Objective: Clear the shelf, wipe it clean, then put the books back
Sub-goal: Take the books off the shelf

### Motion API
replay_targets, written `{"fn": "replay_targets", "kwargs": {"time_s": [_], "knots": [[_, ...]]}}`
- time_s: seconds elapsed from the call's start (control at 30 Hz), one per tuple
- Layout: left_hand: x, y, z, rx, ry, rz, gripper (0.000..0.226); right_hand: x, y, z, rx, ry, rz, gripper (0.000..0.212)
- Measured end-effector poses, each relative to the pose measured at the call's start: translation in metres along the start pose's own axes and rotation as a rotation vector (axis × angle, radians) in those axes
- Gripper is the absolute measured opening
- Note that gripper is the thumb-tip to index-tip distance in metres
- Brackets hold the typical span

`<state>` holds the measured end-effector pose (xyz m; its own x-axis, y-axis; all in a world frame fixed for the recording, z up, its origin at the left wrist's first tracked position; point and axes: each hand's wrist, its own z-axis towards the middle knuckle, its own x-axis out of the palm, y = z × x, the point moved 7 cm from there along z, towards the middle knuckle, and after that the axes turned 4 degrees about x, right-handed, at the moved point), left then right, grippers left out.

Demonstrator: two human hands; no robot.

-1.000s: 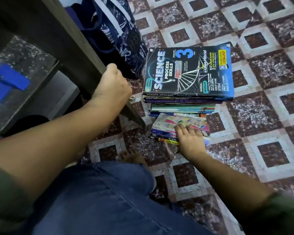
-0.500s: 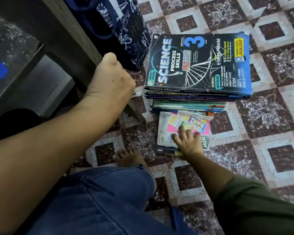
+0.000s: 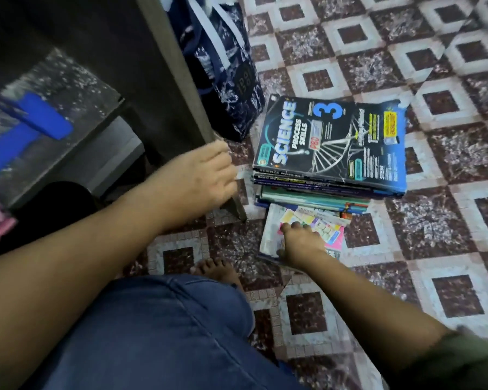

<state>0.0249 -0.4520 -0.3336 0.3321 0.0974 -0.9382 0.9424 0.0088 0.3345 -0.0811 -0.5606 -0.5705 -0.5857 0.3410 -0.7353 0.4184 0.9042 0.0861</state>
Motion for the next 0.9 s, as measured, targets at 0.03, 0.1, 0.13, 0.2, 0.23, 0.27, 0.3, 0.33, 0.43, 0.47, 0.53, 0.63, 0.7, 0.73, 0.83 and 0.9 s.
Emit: {"fn": "replay_targets", "kwargs": {"time_s": [0.03,0.1,0.13,0.2,0.23,0.27,0.3,0.33,0.43,0.47,0.53,0.63,0.7,0.73,0.83,0.9], "knots": [[0.001,-0.009,-0.016,0.002,0.013,-0.005,0.026,-0.024,0.012,-0.012,-0.070,-0.057,0.028,0.060],[-0.005,0.007,-0.064,-0.152,0.068,0.020,0.022,-0.075,0.042,-0.048,-0.215,-0.154,0.058,0.053],[-0.014,0.022,-0.094,-0.319,0.072,0.019,0.020,-0.099,0.060,-0.068,-0.298,-0.205,0.058,0.051],[-0.028,0.058,-0.160,-0.715,0.114,-0.025,0.028,-0.149,0.100,-0.110,-0.436,-0.289,0.077,0.049],[-0.034,0.068,-0.194,-0.873,0.149,-0.055,0.029,-0.171,0.121,-0.131,-0.498,-0.319,0.081,0.049],[-0.042,0.072,-0.227,-0.999,0.178,-0.081,0.031,-0.191,0.144,-0.152,-0.563,-0.361,0.077,0.050],[-0.048,0.072,-0.256,-1.099,0.199,-0.122,0.037,-0.209,0.169,-0.171,-0.626,-0.412,0.065,0.050],[-0.054,0.071,-0.284,-1.207,0.209,-0.166,0.042,-0.224,0.194,-0.189,-0.684,-0.457,0.048,0.051],[-0.066,0.062,-0.359,-1.477,0.229,-0.240,0.054,-0.251,0.272,-0.234,-0.828,-0.515,-0.032,0.051],[-0.065,0.056,-0.380,-1.551,0.254,-0.281,0.058,-0.255,0.296,-0.246,-0.861,-0.502,-0.061,0.051],[-0.060,0.043,-0.419,-1.661,0.273,-0.352,0.067,-0.256,0.343,-0.266,-0.911,-0.462,-0.116,0.051],[-0.045,0.018,-0.465,-1.784,0.295,-0.455,0.082,-0.245,0.406,-0.270,-0.934,-0.422,-0.165,0.048],[-0.028,0.003,-0.491,-1.849,0.332,-0.533,0.093,-0.227,0.436,-0.259,-0.926,-0.407,-0.188,0.046],[-0.020,-0.002,-0.502,-1.871,0.349,-0.573,0.099,-0.215,0.446,-0.250,-0.915,-0.390,-0.201,0.047],[-0.001,-0.010,-0.516,-1.894,0.377,-0.635,0.107,-0.180,0.459,-0.224,-0.880,-0.356,-0.315,0.061],[0.010,-0.014,-0.514,-1.897,0.345,-0.673,0.110,-0.174,0.464,-0.209,-0.855,-0.356,-0.371,0.074]]}}
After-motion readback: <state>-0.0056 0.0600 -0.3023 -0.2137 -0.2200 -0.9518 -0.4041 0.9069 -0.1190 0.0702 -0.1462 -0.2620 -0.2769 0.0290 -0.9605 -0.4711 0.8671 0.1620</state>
